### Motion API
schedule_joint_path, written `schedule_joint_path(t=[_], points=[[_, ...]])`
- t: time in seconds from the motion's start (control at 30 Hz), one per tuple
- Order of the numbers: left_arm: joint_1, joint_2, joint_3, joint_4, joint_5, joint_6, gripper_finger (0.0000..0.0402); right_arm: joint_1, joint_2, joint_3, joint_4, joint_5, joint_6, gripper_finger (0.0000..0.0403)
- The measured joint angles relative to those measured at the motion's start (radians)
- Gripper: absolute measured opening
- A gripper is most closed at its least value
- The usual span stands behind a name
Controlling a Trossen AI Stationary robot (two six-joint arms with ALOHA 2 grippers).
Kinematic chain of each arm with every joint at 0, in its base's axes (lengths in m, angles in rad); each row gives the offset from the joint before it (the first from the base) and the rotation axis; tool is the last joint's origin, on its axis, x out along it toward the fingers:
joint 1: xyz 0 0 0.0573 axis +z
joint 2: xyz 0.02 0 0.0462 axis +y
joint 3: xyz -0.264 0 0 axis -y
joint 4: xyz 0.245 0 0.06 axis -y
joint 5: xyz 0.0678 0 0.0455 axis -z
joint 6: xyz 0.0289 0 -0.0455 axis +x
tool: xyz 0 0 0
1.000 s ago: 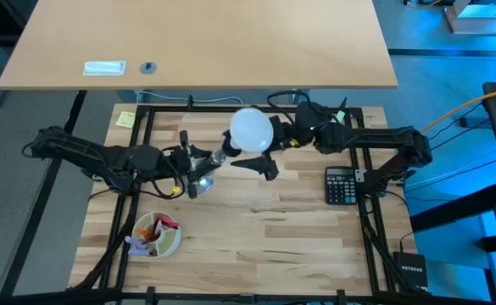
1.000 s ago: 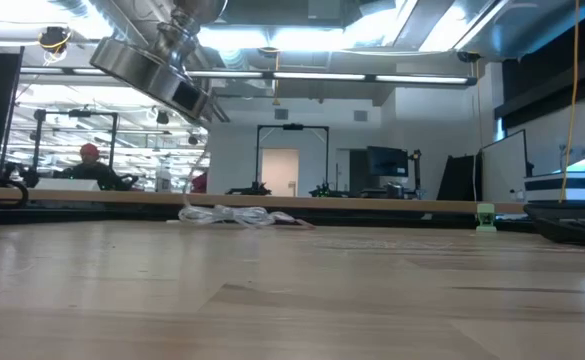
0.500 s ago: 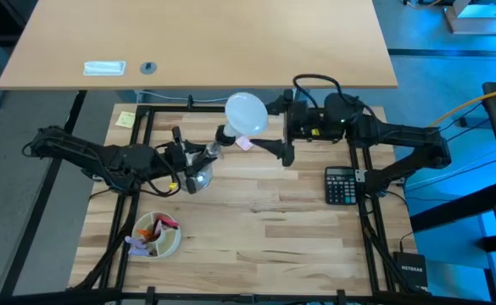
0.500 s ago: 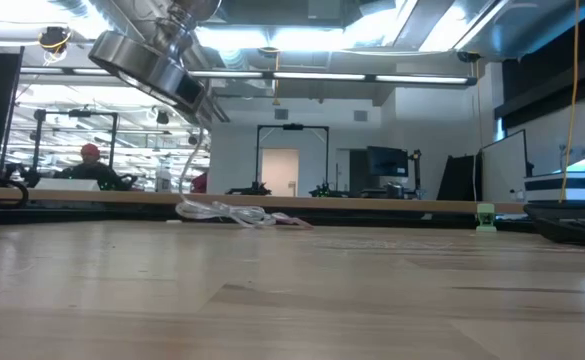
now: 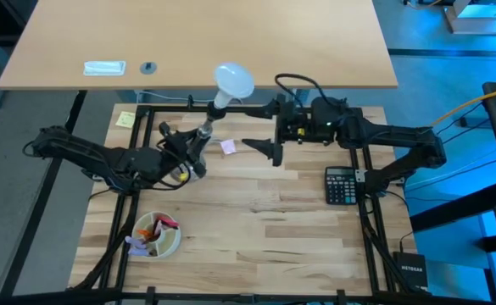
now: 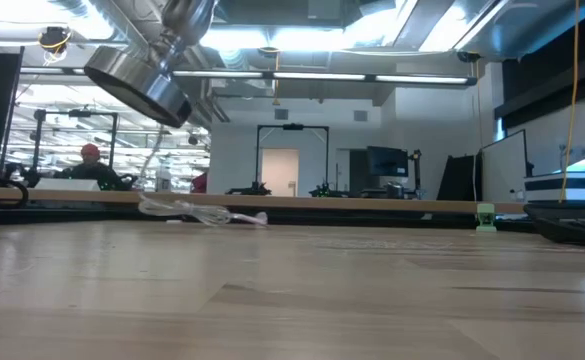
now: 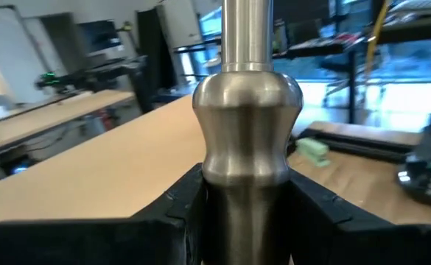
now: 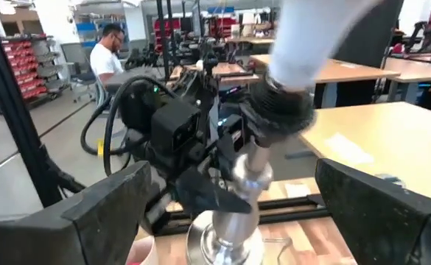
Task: Screw lightbulb
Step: Remove the lightbulb from the silver lamp
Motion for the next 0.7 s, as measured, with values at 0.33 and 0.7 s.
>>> schedule_joint_path(t=[0.33,0.7], points=[[0.0,0.084,0.0,0.132,-0.126,0.114,0.0123,-0.002,0.072,0.0,0.239,0.292,0.002,0.039],[0.008,0.115,0.0,0.157,-0.152,0.129,0.0123,-0.001,0.152,0.0,0.47,0.327,0.014,0.039]])
